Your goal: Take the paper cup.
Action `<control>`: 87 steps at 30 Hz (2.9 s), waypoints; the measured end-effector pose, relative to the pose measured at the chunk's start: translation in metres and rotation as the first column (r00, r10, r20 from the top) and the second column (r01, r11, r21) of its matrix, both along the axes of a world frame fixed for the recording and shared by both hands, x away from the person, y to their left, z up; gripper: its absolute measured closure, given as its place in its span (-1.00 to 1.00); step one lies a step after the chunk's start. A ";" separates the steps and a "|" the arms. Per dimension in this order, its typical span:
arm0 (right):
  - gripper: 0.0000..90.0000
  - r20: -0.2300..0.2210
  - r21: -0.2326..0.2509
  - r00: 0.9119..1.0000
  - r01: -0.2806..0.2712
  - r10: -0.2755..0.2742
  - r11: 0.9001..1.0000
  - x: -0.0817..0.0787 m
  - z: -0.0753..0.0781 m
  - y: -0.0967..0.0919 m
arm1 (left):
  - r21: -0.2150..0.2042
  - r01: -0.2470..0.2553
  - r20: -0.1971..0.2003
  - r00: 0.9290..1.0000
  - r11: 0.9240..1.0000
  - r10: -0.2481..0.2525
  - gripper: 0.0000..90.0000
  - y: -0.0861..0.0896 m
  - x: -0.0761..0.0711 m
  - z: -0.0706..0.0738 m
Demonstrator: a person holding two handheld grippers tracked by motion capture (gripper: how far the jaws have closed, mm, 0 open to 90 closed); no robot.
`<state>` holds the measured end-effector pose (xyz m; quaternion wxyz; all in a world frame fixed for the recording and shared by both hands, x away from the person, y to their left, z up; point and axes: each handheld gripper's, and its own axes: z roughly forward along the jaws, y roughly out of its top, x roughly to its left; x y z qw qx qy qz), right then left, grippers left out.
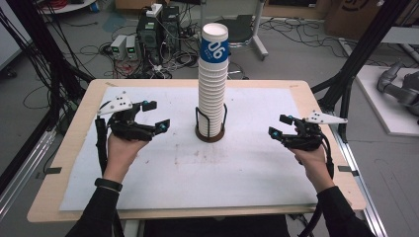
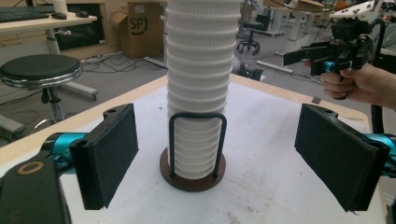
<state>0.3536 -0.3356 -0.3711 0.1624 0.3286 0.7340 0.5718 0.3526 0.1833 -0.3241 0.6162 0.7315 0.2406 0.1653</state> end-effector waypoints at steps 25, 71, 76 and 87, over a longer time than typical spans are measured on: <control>-0.54 -0.005 -0.005 1.000 -0.008 0.008 1.000 0.001 0.000 0.003 | 0.035 0.049 0.050 0.997 0.998 -0.051 -0.83 -0.055 0.041 0.043; -0.54 -0.006 0.011 0.998 -0.064 0.064 0.998 0.000 0.001 0.007 | -0.010 0.140 0.074 0.987 0.990 -0.139 -0.75 -0.117 0.109 0.062; -0.54 0.004 0.026 0.997 -0.071 0.071 0.997 0.000 0.009 0.011 | -0.013 0.141 0.073 0.987 0.990 -0.140 -0.75 -0.116 0.109 0.062; -0.54 0.037 0.036 0.994 -0.100 0.099 0.994 0.013 0.045 0.026 | -0.011 0.144 0.073 0.987 0.990 -0.143 -0.75 -0.116 0.109 0.062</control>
